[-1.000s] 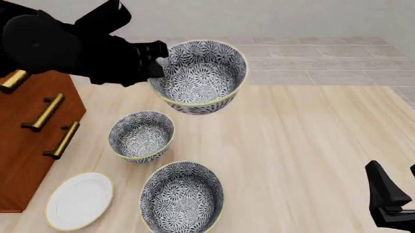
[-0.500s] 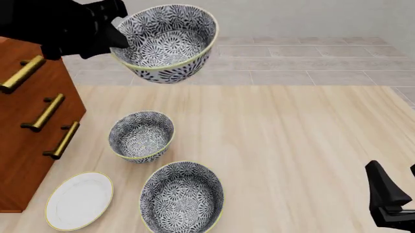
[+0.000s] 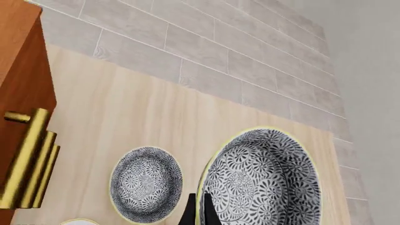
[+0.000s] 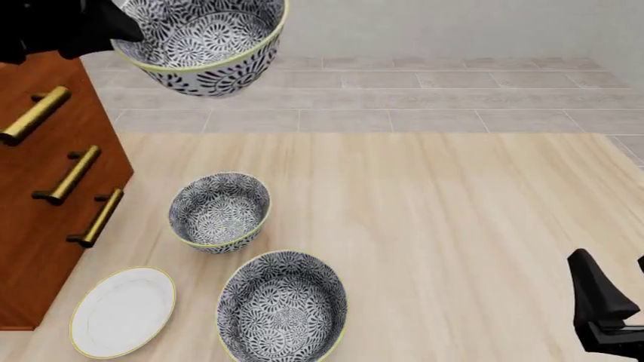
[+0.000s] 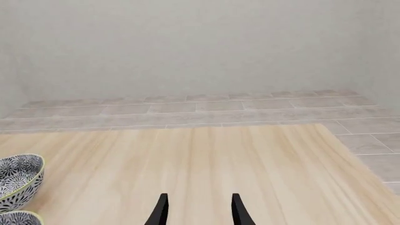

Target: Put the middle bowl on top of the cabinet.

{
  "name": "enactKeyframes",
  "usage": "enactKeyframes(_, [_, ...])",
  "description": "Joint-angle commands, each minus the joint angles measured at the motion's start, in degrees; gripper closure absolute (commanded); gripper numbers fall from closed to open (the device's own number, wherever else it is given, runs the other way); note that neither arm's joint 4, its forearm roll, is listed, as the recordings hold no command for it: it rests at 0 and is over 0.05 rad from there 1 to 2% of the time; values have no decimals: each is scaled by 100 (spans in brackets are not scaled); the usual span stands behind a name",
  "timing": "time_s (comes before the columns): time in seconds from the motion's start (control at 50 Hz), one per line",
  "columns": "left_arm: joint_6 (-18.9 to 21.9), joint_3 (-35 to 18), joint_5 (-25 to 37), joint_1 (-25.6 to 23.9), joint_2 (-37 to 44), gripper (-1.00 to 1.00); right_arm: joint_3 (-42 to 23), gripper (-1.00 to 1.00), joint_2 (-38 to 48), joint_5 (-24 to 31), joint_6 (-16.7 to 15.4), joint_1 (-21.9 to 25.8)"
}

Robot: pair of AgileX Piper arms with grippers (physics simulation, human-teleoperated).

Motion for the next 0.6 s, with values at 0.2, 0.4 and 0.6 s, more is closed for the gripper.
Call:
enactKeyframes(0.2, [124, -228, 203, 573, -142, 100, 0, -100, -7, 7, -11, -15])
enactKeyframes(0.4, [162, -263, 245, 911, -174, 100, 1, -100, -32, 26, -18, -14])
enactKeyframes(0.6, [156, -354, 376, 1190, -200, 100, 1, -100, 1, 8, -24, 1])
